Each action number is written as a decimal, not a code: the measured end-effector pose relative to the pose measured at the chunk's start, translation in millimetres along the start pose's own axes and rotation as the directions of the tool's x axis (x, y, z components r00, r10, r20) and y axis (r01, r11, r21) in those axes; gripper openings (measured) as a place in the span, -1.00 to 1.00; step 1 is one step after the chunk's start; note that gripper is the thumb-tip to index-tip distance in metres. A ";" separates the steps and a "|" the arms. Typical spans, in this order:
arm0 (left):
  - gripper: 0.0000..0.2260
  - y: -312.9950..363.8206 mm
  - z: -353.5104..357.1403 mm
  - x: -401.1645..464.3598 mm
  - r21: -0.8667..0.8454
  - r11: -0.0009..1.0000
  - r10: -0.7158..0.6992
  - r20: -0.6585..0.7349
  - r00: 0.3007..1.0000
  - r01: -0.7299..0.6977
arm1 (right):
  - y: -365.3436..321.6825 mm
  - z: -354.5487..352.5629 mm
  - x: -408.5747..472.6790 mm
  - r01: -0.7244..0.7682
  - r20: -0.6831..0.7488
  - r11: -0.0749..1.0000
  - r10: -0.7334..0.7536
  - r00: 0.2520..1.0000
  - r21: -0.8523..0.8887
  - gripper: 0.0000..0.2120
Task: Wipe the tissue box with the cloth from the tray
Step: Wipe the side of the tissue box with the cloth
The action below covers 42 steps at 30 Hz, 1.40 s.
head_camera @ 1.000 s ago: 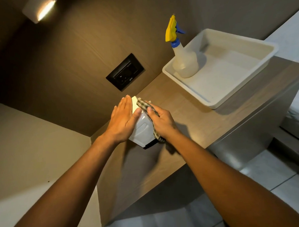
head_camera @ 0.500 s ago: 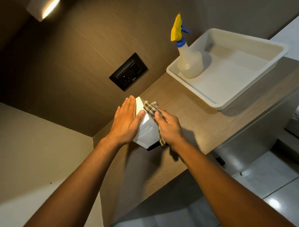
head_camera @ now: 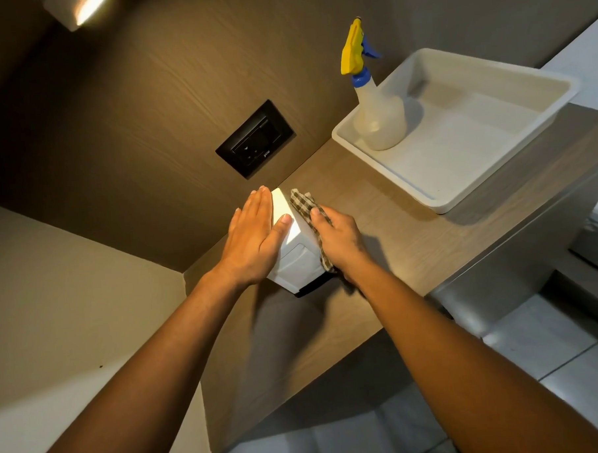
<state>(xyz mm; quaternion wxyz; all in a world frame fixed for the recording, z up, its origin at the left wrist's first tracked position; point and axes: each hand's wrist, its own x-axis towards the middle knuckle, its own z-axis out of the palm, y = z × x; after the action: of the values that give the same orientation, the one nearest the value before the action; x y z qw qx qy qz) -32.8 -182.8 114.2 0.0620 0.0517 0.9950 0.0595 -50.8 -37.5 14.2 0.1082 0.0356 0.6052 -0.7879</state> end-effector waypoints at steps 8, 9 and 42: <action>-0.22 1.1 -1.7 -1.9 -0.011 1.000 0.011 -0.004 1.000 -0.011 | -24.1 8.8 -23.1 0.059 -0.016 0.997 -0.058 0.998 0.052 -0.69; -0.23 2.4 -2.6 -2.2 -0.014 1.000 0.011 -0.002 1.000 -0.011 | -32.8 11.2 -15.3 0.081 -0.012 0.996 -0.081 0.997 0.035 -0.69; -0.21 6.9 -3.6 -1.1 0.019 1.000 -0.018 0.009 1.000 0.018 | -28.1 3.5 22.5 -0.114 0.101 0.993 0.114 0.988 -0.006 -0.60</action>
<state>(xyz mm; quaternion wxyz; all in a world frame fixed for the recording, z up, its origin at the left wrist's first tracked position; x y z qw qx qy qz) -31.5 -176.5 118.8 0.0666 0.0435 0.9956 0.0493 -78.5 -36.9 37.5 0.1834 0.0302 0.5959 -0.7812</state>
